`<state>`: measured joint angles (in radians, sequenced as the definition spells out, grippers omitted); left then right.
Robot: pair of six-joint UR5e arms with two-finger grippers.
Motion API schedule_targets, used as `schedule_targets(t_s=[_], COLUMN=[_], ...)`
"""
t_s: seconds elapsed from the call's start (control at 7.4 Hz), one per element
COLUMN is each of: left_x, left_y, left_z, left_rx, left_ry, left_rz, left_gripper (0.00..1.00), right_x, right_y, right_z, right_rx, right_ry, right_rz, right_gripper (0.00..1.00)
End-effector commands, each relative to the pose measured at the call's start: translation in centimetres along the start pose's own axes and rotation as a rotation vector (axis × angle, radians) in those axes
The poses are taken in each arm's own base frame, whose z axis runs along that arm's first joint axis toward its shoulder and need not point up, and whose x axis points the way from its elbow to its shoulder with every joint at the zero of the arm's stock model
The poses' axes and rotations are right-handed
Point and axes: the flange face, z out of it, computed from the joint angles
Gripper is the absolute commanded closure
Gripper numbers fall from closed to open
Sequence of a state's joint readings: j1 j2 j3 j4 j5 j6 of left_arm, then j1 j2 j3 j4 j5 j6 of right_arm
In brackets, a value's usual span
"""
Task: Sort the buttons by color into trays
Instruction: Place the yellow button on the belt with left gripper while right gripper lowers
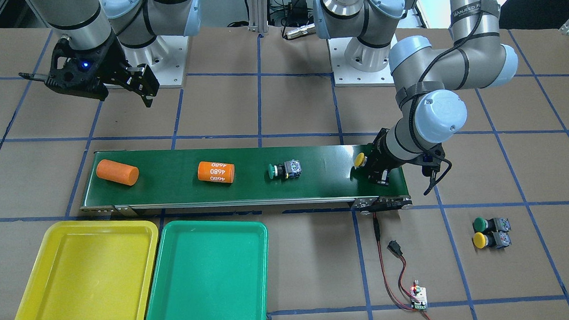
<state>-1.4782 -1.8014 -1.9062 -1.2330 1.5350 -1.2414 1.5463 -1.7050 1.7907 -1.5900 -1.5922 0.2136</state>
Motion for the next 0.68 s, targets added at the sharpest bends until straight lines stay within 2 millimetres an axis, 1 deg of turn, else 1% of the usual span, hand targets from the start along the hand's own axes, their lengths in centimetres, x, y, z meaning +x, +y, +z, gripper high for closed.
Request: schedule_targets(t_s=[0.0,0.14,0.27,0.41,0.54], left_x=[-0.1,0.3,0.8,1.0,1.0], left_y=[1.3,0.6,-0.9,-5.5,-11.9], left_z=[-0.4,-1.9,-4.0,-6.2,-6.9], left_rx=[0.027,0.045,0.065,0.082,0.083], left_ry=[0.002,0.03,0.06,0.095,0.104], left_rz=[0.033,0.122,0.329,0.423,0.533], left_gripper=[0.0,0.0,0.0,0.0,0.0], right_x=[-0.9,-1.1,-0.9,-1.0,-1.2], right_y=[0.4,0.6,1.3,1.2,0.8], right_z=[-0.6,-1.0,-1.6,-1.4,-1.4], right_rx=[-0.01,-0.004,0.006,0.0,0.015], right_ry=[-0.062,-0.078,-0.084,-0.082,-0.095], right_rz=[0.288,0.395,0.502,0.596,0.671], right_gripper=[0.0,0.0,0.0,0.0,0.0])
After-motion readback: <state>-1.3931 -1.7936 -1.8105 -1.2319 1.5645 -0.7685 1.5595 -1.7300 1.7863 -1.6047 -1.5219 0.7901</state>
